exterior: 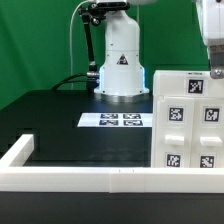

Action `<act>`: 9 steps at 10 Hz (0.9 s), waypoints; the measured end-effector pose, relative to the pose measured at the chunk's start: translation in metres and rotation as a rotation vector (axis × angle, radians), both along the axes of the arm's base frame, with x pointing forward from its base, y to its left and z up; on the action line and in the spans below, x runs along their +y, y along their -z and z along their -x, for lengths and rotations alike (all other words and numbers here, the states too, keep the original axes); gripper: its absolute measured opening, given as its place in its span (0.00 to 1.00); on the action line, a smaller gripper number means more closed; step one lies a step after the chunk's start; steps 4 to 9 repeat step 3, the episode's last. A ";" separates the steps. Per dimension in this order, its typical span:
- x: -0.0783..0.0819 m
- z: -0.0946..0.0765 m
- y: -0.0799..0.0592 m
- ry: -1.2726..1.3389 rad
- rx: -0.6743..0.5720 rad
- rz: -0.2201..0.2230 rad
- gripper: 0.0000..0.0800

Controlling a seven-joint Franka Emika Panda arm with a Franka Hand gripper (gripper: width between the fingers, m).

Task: Assemble cabinet

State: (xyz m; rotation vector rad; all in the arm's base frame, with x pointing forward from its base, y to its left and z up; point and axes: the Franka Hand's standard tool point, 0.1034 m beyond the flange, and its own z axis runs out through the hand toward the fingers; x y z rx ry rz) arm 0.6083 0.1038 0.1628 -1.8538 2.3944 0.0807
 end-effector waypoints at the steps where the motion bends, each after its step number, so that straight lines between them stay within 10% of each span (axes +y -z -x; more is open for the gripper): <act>1: 0.001 0.000 0.000 -0.004 0.000 0.000 1.00; 9: 0.001 0.000 0.000 -0.010 0.000 0.000 1.00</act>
Offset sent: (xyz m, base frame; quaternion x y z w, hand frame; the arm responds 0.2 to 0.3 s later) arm 0.0000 0.0000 0.0000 0.0000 0.0000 0.0000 1.0000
